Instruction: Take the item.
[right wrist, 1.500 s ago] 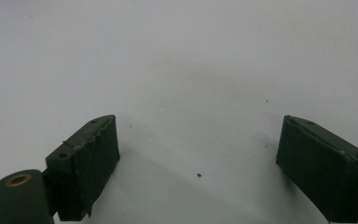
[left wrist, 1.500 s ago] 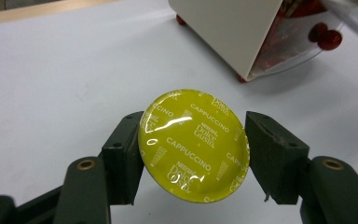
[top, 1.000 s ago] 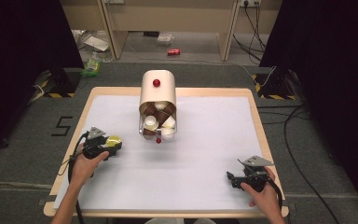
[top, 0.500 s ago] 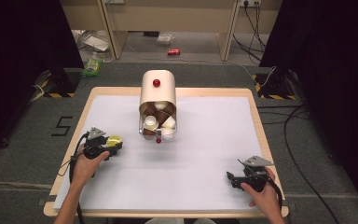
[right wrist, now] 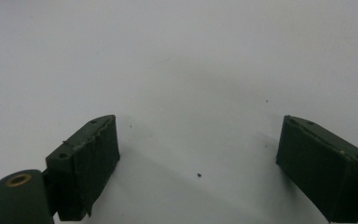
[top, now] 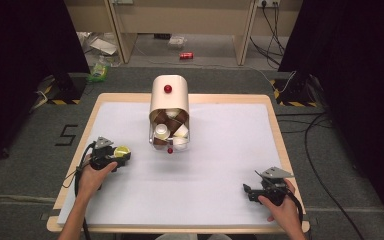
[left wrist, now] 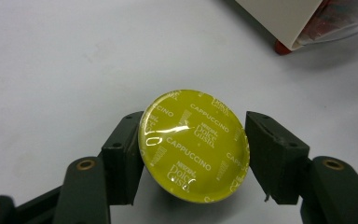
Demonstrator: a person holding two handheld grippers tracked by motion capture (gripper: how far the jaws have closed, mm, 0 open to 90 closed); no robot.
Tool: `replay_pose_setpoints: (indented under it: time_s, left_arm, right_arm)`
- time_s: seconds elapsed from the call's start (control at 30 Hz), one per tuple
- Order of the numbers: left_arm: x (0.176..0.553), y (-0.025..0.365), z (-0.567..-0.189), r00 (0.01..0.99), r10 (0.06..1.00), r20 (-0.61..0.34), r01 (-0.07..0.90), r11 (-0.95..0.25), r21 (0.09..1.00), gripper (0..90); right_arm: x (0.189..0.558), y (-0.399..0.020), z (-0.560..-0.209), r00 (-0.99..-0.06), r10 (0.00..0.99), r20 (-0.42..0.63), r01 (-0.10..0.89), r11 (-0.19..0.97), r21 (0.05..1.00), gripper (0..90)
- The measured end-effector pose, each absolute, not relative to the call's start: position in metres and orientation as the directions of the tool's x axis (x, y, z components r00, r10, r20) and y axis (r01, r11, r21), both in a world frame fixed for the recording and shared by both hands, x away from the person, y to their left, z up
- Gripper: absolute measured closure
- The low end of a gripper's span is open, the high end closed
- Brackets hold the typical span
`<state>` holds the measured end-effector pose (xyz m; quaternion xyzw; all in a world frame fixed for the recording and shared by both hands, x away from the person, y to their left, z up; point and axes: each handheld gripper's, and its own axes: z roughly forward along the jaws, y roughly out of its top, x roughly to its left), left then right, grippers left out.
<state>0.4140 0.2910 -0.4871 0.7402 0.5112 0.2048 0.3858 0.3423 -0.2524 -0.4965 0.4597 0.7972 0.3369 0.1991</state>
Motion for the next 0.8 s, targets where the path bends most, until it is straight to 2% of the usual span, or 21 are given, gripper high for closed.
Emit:
replay_pose_setpoints:
  time_s: [0.23,0.5,0.8]
  left_arm:
    - [0.414,0.290,-0.489,0.397,0.913,-0.093,0.602,-0.182,0.778,37.8]
    - [0.410,0.287,-0.484,0.396,0.914,-0.088,0.585,-0.178,0.791,22.2]
    - [0.403,0.281,-0.471,0.413,0.907,-0.076,0.559,-0.187,0.808,18.5]
  right_arm:
    - [0.342,-0.252,-0.496,-0.498,0.867,-0.008,0.599,0.350,0.720,13.4]
    - [0.342,-0.252,-0.496,-0.498,0.867,-0.008,0.599,0.350,0.720,13.4]
    - [0.342,-0.252,-0.497,-0.498,0.867,-0.008,0.599,0.351,0.720,13.4]
